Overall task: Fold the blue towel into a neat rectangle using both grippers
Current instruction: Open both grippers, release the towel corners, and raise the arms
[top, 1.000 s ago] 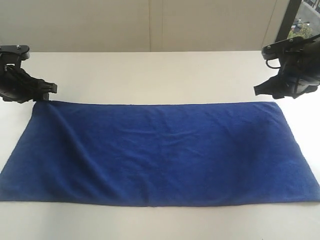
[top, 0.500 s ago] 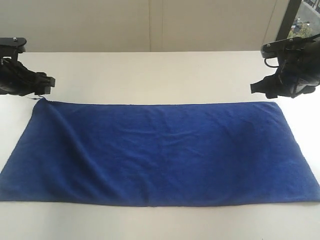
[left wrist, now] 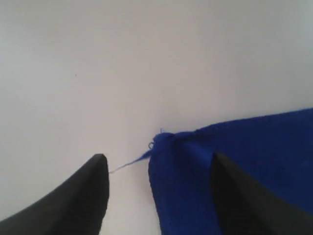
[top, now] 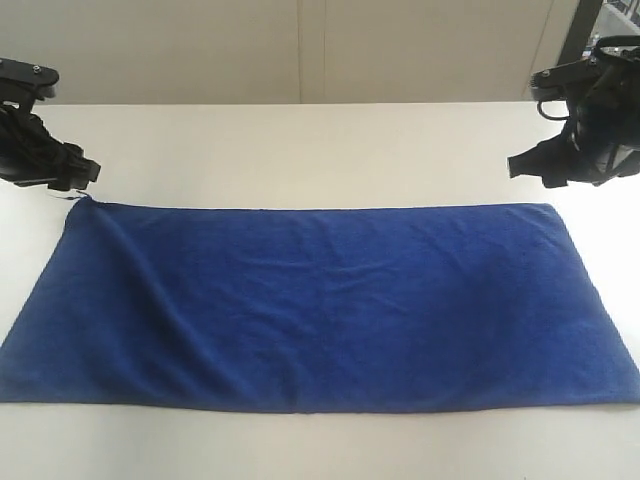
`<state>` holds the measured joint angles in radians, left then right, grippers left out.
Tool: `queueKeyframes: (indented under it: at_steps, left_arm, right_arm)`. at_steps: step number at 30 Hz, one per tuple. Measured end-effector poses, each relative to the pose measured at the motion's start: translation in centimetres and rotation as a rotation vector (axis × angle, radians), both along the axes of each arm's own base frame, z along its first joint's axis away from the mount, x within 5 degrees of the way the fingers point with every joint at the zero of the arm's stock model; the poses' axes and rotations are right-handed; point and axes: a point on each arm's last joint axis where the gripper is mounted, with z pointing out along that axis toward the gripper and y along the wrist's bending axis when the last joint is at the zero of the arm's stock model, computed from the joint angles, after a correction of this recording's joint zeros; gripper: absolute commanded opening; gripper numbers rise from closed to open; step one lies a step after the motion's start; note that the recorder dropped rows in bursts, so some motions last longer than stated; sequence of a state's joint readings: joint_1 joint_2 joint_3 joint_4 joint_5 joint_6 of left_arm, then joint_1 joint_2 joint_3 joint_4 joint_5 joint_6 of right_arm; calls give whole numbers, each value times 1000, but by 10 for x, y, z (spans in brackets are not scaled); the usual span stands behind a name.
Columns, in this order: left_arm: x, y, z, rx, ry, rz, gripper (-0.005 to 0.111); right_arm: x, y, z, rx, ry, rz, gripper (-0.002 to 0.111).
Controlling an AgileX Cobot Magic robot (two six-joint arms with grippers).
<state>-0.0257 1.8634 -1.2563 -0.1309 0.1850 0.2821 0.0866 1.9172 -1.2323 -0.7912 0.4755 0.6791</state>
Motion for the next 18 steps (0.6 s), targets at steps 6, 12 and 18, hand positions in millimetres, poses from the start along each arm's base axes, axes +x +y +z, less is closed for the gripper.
queueKeyframes:
  at_steps: [6, 12, 18]
  left_arm:
    - [-17, -3, 8, -18, 128, -29, 19]
    - [-33, -9, 1, -88, 319, -54, 0]
    - [-47, -21, -9, -194, 396, -162, 0]
  right_arm:
    - [-20, 3, -2, 30, 107, 40, 12]
    - [-36, 7, -16, 76, 178, 60, 7]
    - [-42, 8, -25, 89, 188, 80, 7]
